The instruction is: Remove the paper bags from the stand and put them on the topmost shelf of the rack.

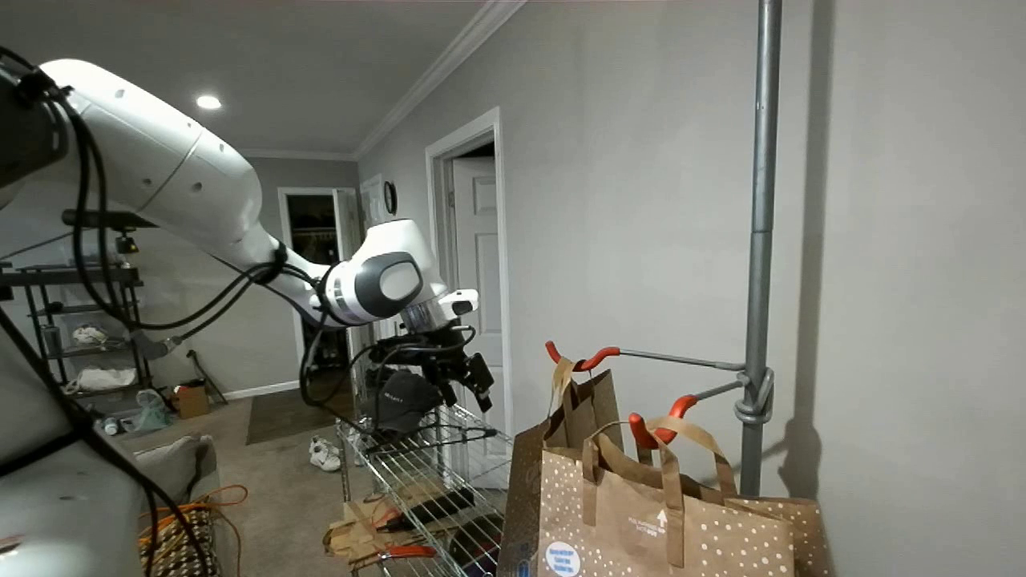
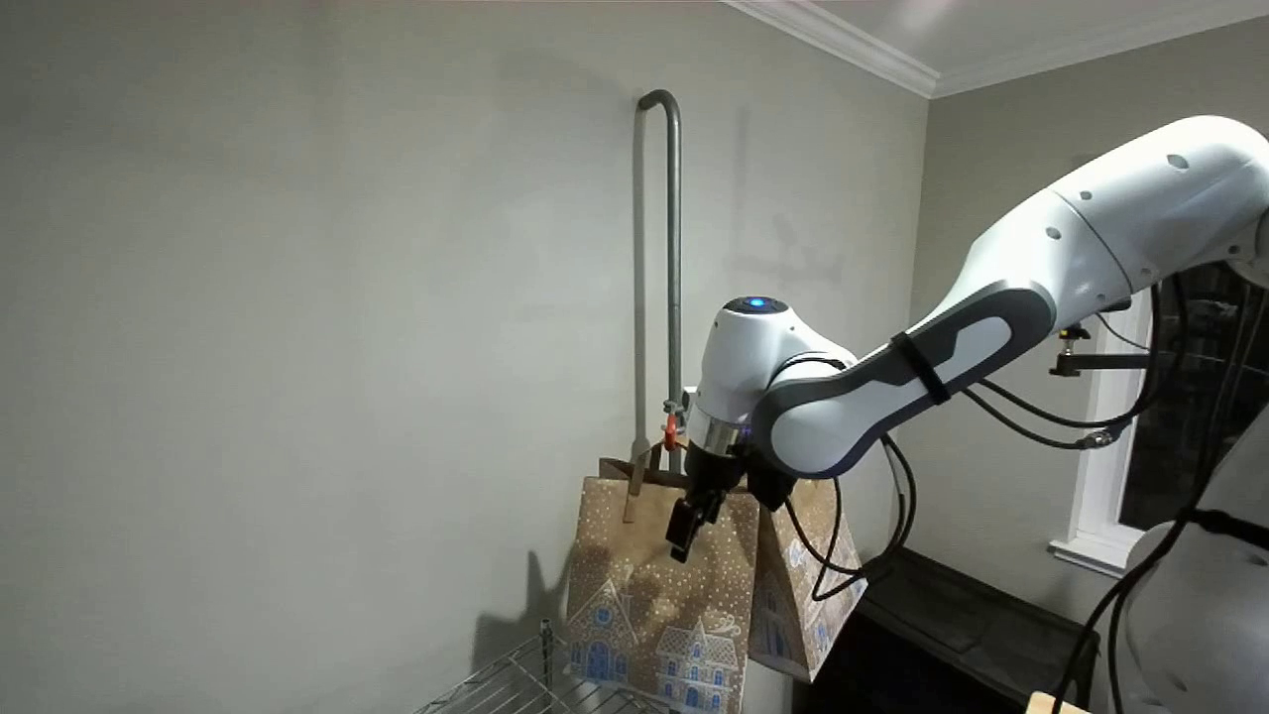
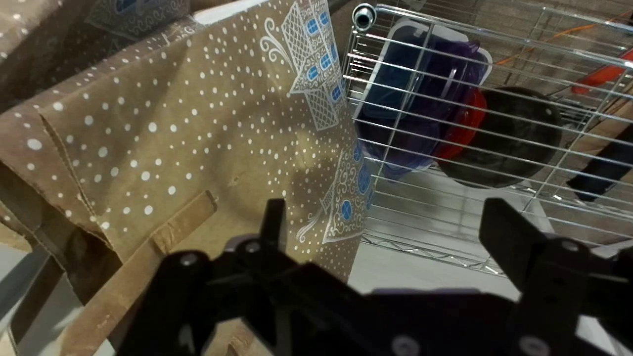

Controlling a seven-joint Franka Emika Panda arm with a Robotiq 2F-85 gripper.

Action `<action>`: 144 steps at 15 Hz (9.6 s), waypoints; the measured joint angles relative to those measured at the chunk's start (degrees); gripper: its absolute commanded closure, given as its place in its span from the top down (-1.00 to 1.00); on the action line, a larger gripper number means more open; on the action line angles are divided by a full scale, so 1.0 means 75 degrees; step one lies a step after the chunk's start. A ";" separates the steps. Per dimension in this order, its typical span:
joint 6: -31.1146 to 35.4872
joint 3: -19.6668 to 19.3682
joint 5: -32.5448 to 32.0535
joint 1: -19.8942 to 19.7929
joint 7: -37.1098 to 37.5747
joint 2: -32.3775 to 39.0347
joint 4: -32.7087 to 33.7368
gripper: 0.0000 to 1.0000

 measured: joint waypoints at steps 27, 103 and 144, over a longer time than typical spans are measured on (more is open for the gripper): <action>0.0097 -0.1206 0.1642 -0.1799 0.3741 -0.1988 -0.1136 1.00; -0.2735 -0.2665 -0.1562 -0.1684 1.0414 0.2131 0.3730 -0.80; -0.4186 -0.2415 -0.0369 -0.1476 0.8592 -0.2399 0.1175 -0.95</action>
